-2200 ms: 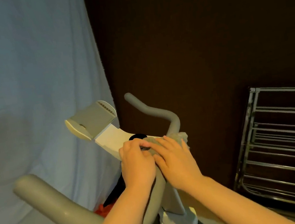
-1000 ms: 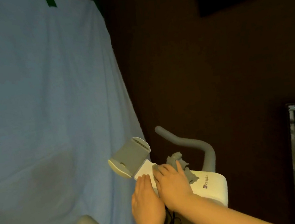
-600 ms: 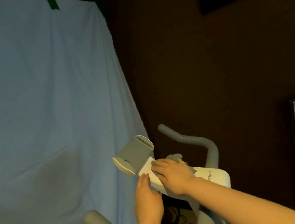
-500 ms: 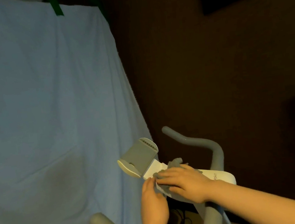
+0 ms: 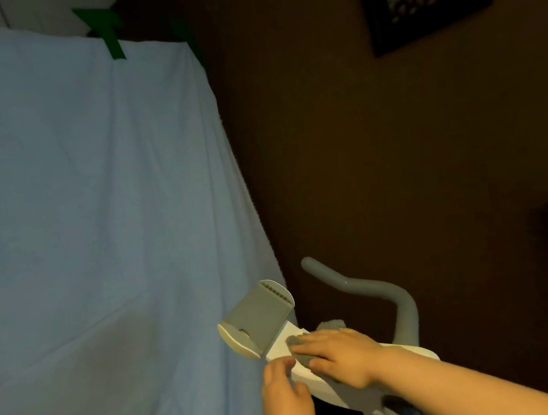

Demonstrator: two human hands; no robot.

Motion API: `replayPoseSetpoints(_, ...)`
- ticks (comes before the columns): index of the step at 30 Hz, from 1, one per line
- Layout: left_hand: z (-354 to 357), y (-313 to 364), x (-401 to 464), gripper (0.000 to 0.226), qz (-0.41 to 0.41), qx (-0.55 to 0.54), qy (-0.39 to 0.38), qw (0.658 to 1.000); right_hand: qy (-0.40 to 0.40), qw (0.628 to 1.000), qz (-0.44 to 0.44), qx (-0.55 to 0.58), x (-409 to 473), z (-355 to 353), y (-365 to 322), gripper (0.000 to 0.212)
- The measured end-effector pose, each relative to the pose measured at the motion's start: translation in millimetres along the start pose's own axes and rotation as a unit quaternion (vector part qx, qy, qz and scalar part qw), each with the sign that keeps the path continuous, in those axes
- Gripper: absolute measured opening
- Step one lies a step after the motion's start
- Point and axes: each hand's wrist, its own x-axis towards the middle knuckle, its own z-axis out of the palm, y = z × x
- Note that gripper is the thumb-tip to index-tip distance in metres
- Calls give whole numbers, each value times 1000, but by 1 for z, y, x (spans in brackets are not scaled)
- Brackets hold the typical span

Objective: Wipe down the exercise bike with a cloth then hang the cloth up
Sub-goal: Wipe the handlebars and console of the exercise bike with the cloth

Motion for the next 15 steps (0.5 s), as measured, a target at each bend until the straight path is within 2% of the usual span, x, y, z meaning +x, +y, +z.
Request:
replayPoseSetpoints(2, 1, -1, 1, 36, 7, 8, -3, 1000, 11, 998, 67, -12, 16, 4, -9, 53)
replayPoseSetpoints(4, 0, 0, -1, 37, 15, 11, -12, 1000, 26, 994, 89, -58, 21, 14, -19, 53)
replayPoseSetpoints(7, -1, 0, -6, 33, 26, 0, -9, 1000, 53, 995, 22, -78, 1, 18, -15, 52)
replayPoseSetpoints(9, -2, 0, -6, 30, 33, 6, -7, 999, 40, 997, -19, -69, -10, 12, -4, 50)
replayPoseSetpoints(10, -2, -1, -6, 30, 34, 11, -8, 999, 27, 998, -12, -58, -10, 8, -2, 50)
replayPoseSetpoints(13, -1, -2, -7, 32, 44, 20, -6, 999, 8, 994, 85, -65, 10, 7, -13, 52)
replayPoseSetpoints(15, -1, -2, -7, 30, 49, 18, -1, 999, 22, 988, 116, -98, 18, 18, -29, 53)
